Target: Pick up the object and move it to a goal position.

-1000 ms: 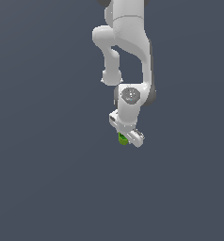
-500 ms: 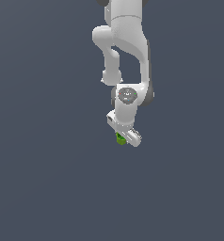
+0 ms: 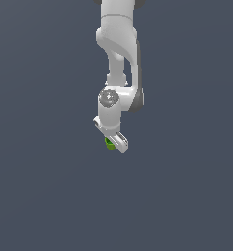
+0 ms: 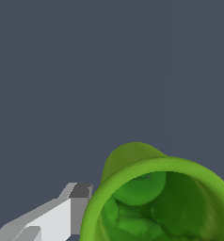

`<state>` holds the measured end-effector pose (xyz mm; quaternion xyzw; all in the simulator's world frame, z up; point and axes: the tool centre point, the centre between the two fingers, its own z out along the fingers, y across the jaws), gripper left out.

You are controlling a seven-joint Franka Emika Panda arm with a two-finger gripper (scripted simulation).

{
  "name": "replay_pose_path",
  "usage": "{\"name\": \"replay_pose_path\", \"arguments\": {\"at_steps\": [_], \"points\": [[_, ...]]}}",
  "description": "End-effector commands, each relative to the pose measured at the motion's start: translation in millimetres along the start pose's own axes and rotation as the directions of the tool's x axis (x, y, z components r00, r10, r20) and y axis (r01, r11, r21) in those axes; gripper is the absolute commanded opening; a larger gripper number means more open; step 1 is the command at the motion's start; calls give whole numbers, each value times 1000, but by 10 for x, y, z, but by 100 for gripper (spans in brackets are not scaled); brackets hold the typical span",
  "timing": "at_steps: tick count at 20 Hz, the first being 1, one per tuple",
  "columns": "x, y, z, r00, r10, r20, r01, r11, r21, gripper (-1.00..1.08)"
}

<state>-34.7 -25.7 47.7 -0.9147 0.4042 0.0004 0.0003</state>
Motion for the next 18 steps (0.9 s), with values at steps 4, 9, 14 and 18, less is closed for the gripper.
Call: {"name": "replay_pose_path", "arguments": {"at_steps": [4,9,14,18], "points": [[475,431,-41,1000,1,-1,-1,1000,0,-100],[787,698,-63,1000,1,-1,-1,1000,0,-100],[959,836,-76,1000,1,-1,-1,1000,0,-100],[994,850,-77,1000,1,-1,-1,1000,0,-100]]}}
